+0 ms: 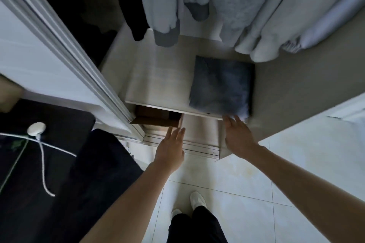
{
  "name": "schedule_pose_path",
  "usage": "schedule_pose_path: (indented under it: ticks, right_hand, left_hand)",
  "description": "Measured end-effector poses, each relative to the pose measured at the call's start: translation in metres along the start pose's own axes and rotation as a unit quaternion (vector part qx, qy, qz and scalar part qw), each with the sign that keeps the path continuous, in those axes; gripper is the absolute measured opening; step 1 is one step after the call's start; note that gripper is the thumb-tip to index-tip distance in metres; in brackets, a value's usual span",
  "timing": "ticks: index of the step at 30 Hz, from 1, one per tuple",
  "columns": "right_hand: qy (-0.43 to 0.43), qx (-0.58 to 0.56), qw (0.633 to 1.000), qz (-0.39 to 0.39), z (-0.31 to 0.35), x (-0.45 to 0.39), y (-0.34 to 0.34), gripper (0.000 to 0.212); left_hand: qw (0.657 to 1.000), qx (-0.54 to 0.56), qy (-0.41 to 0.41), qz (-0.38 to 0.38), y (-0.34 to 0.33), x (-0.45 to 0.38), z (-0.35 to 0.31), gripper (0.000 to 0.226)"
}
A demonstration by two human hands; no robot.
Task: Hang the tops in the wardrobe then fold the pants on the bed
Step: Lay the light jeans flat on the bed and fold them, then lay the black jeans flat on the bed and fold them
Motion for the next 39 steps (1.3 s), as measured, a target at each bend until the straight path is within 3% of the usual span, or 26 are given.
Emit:
schedule_pose_path:
  ticks: [4, 8, 11, 16, 18, 22, 25, 27, 29, 31, 34, 37, 39]
  right_hand:
    - [0.046, -0.106, 0.993, -0.034, 0.065, 0.033, 0.059, 0.069]
    - [0.113, -0.22, 0.965, -0.084, 0.137, 0.064, 0.132, 0.059]
    - [0.169, -0.291, 0.936, -0.1, 0.189, 0.081, 0.177, 0.053]
    - [0.319, -0.343, 0.876, -0.112, 0.281, 0.108, 0.224, 0.042]
    - [0.357, -0.324, 0.869, -0.114, 0.307, 0.108, 0.222, 0.037]
    - [0.373, -0.221, 0.897, -0.087, 0.342, 0.083, 0.196, 0.035]
    - [0.386, -0.146, 0.908, -0.078, 0.364, 0.058, 0.183, 0.041]
    - [0.336, -0.126, 0.933, -0.034, 0.36, 0.033, 0.17, 0.054]
    - [0.274, -0.106, 0.955, 0.04, 0.36, 0.01, 0.157, 0.068]
    - [0.227, -0.117, 0.962, 0.099, 0.36, -0.005, 0.15, 0.051]
    - [0.223, -0.139, 0.958, 0.113, 0.37, -0.011, 0.149, 0.014]
    - [0.269, -0.161, 0.947, 0.066, 0.375, -0.005, 0.157, 0.01]
    - [0.296, -0.232, 0.926, 0.04, 0.372, 0.002, 0.169, 0.014]
  left_hand:
    - [0.986, 0.137, 0.063, -0.074, 0.062, 0.056, -0.009, 0.062]
    - [0.945, 0.225, 0.1, -0.218, 0.148, 0.116, -0.003, 0.05]
    - [0.909, 0.243, 0.106, -0.323, 0.205, 0.167, 0.013, 0.039]
    - [0.852, 0.173, 0.199, -0.453, 0.249, 0.271, 0.073, 0.029]
    - [0.817, 0.188, 0.3, -0.456, 0.238, 0.307, 0.103, 0.03]
    - [0.738, 0.22, 0.509, -0.383, 0.19, 0.367, 0.145, 0.02]
    - [0.722, 0.228, 0.595, -0.269, 0.156, 0.382, 0.156, 0.026]
    - [0.731, 0.23, 0.613, -0.192, 0.142, 0.372, 0.161, 0.04]
    - [0.711, 0.258, 0.637, -0.148, 0.132, 0.37, 0.172, 0.051]
    - [0.684, 0.324, 0.637, -0.15, 0.128, 0.362, 0.183, 0.05]
    - [0.654, 0.365, 0.636, -0.185, 0.133, 0.357, 0.191, 0.041]
    - [0.645, 0.311, 0.638, -0.284, 0.152, 0.362, 0.184, 0.036]
    - [0.602, 0.314, 0.637, -0.366, 0.166, 0.37, 0.17, 0.031]
Point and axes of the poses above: each hand's wrist, its own x-axis away from the middle knuckle, its own y-axis out of the back of the hand, z = x × y, the point moved 9 cm from there along -x, towards the middle knuckle, and after that the axes turned 12 degrees about -z, right-handed, at the moved point
